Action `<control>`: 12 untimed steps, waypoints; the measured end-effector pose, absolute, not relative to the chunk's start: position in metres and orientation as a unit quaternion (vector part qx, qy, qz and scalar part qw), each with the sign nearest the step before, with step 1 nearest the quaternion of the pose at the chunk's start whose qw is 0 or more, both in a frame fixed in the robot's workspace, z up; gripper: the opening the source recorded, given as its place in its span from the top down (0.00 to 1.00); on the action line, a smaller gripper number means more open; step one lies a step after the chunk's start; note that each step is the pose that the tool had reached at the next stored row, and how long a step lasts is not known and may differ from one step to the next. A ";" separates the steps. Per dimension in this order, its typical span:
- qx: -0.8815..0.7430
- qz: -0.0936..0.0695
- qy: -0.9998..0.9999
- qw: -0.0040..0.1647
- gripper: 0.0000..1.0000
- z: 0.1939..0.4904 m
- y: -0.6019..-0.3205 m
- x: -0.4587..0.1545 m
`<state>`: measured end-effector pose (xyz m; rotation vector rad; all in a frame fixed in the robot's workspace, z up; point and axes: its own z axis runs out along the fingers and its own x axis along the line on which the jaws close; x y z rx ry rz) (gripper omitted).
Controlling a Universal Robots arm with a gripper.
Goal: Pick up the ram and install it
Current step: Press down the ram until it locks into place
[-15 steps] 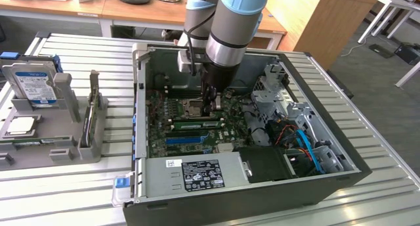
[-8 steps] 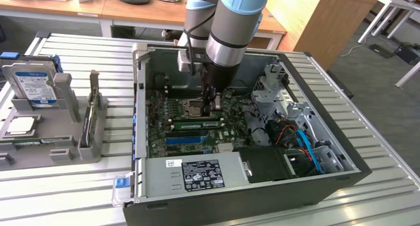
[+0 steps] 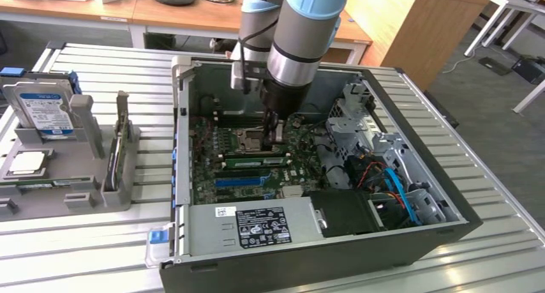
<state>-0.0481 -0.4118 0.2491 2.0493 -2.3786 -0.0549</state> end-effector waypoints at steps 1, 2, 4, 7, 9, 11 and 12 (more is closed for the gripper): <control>0.647 -0.017 -0.763 0.001 0.89 0.249 -0.412 -0.048; 0.640 -0.017 -0.768 0.000 0.89 0.249 -0.412 -0.048; 0.627 -0.018 -0.779 0.000 0.89 0.249 -0.412 -0.048; 0.608 -0.017 -0.794 0.000 0.89 0.249 -0.412 -0.048; 0.594 -0.017 -0.804 -0.001 0.89 0.249 -0.412 -0.048; 0.581 -0.017 -0.814 -0.001 0.89 0.249 -0.412 -0.048; 0.574 -0.017 -0.819 -0.001 0.89 0.249 -0.412 -0.048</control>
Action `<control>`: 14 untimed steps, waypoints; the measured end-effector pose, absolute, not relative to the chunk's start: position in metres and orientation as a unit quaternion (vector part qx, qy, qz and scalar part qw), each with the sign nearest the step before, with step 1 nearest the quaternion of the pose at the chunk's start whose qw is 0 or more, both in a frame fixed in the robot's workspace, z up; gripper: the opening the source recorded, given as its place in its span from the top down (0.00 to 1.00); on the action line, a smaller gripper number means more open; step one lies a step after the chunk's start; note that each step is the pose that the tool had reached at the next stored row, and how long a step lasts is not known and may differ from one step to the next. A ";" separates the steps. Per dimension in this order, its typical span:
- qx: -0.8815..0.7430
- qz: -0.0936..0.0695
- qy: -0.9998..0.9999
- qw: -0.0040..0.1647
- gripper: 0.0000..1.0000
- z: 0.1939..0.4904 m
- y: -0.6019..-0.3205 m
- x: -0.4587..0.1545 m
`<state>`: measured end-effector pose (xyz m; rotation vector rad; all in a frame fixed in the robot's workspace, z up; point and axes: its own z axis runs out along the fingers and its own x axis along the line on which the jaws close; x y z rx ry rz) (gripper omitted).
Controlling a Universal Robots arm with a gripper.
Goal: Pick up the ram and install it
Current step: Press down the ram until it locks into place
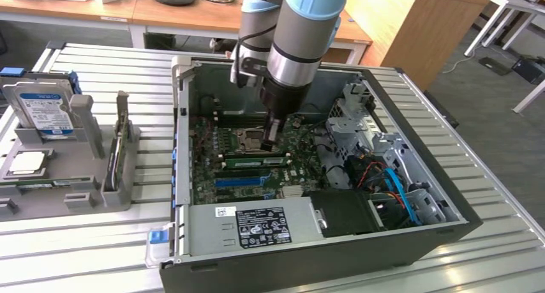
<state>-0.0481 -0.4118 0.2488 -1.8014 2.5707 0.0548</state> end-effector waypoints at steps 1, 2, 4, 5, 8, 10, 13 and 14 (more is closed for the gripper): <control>-0.567 0.017 0.824 0.001 0.89 0.249 -0.412 -0.048; -0.560 0.017 0.828 0.001 0.89 0.249 -0.412 -0.048; -0.546 0.017 0.838 0.002 0.89 0.249 -0.412 -0.048; -0.539 0.017 0.842 0.002 0.89 0.249 -0.412 -0.048; -0.518 0.017 0.855 0.002 0.89 0.249 -0.412 -0.048; -0.503 0.017 0.864 0.002 0.89 0.249 -0.412 -0.048; -0.482 0.017 0.876 0.003 0.89 0.249 -0.412 -0.048; -0.475 0.017 0.880 0.003 0.89 0.249 -0.412 -0.048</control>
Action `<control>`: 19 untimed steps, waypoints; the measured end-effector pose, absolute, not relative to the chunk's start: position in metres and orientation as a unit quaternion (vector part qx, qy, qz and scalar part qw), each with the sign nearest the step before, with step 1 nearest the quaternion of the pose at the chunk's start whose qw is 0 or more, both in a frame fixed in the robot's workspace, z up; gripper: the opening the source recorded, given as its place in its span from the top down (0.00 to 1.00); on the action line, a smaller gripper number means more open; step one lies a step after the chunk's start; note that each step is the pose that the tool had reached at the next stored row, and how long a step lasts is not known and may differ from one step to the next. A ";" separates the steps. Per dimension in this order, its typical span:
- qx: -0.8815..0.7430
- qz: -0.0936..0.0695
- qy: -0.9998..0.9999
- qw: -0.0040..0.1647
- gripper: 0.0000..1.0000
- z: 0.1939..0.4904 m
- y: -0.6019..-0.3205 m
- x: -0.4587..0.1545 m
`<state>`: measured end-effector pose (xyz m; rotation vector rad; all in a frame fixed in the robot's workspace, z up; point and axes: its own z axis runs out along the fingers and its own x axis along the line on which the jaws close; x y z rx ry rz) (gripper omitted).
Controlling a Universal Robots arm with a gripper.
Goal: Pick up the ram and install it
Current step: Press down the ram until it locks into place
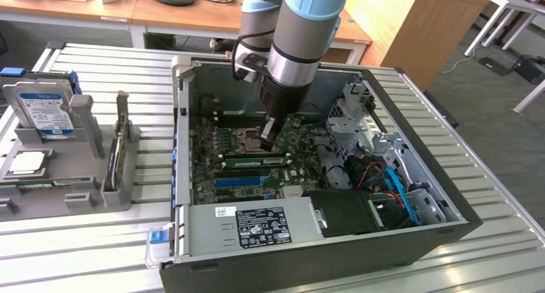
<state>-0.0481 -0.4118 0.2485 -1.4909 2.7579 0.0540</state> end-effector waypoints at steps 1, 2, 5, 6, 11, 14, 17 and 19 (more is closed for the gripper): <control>-0.468 0.017 0.883 0.003 0.89 0.249 -0.412 -0.048; -0.462 0.017 0.887 0.003 0.89 0.248 -0.412 -0.048; -0.441 0.017 0.897 0.004 0.89 0.248 -0.412 -0.048; -0.434 0.017 0.901 0.004 0.89 0.248 -0.412 -0.048; -0.403 0.017 0.915 0.004 0.89 0.248 -0.412 -0.048; -0.385 0.017 0.923 0.005 0.89 0.248 -0.412 -0.048; -0.365 0.016 0.931 0.005 0.89 0.248 -0.412 -0.048; -0.351 0.016 0.936 0.005 0.89 0.248 -0.412 -0.048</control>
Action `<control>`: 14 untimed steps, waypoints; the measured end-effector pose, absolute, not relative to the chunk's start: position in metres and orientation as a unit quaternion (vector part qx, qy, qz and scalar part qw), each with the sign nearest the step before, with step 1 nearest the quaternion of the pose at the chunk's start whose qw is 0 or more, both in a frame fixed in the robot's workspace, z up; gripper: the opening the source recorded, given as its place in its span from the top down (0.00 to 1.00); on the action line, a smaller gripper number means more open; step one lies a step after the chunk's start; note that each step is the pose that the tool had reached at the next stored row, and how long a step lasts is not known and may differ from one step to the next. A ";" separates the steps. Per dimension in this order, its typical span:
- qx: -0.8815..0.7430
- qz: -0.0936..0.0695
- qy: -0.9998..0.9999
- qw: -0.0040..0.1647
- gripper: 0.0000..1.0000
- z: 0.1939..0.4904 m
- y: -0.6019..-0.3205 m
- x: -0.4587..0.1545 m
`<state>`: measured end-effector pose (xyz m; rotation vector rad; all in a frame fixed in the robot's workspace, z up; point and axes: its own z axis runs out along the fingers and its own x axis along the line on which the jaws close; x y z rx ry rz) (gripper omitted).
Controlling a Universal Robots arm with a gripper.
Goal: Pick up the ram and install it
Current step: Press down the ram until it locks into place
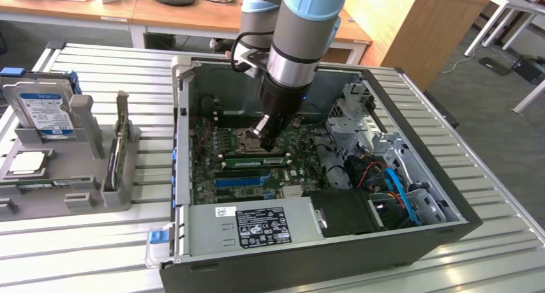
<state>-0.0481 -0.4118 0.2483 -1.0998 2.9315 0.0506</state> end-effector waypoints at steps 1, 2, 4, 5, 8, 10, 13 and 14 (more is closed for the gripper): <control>-0.344 0.016 0.939 0.005 0.89 0.248 -0.412 -0.048; -0.337 0.016 0.941 0.005 0.89 0.248 -0.412 -0.048; -0.321 0.016 0.947 0.006 0.89 0.248 -0.412 -0.048; -0.313 0.016 0.950 0.006 0.89 0.248 -0.412 -0.048; -0.289 0.016 0.957 0.006 0.89 0.248 -0.412 -0.048; -0.272 0.016 0.962 0.006 0.89 0.248 -0.412 -0.048; -0.246 0.015 0.969 0.007 0.89 0.248 -0.412 -0.048; -0.238 0.015 0.971 0.007 0.89 0.248 -0.412 -0.048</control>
